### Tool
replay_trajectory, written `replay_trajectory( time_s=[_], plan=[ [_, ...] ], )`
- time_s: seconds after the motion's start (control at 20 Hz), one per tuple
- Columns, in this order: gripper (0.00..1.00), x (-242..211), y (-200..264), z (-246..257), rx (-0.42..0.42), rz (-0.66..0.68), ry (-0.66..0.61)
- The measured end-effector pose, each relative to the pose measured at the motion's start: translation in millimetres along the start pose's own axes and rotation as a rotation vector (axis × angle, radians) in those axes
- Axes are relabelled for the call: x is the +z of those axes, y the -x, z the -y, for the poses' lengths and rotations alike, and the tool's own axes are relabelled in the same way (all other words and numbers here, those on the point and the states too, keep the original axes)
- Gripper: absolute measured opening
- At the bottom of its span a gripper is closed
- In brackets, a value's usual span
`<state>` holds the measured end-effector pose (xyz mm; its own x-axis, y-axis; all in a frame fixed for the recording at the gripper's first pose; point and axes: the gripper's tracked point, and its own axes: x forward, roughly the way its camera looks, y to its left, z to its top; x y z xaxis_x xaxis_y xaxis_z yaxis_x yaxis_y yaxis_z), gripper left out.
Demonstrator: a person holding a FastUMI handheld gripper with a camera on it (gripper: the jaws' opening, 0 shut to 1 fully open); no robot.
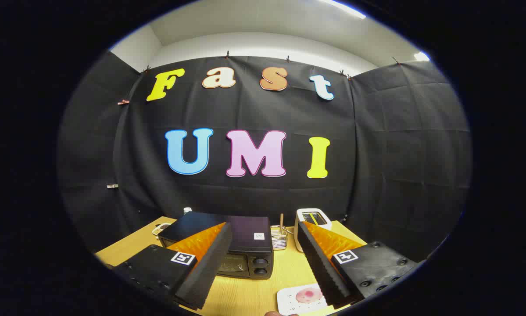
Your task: Open the toaster oven, put the food inside, and close the toaster oven door.
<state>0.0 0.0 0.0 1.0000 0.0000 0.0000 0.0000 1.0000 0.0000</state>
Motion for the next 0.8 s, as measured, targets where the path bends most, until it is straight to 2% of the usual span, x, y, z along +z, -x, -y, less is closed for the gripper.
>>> replay_trajectory(
  time_s=[0.8],
  plan=[
    [0.98, -9.2, 3.8, 6.2, -0.038, -0.012, 0.014]
  ],
)
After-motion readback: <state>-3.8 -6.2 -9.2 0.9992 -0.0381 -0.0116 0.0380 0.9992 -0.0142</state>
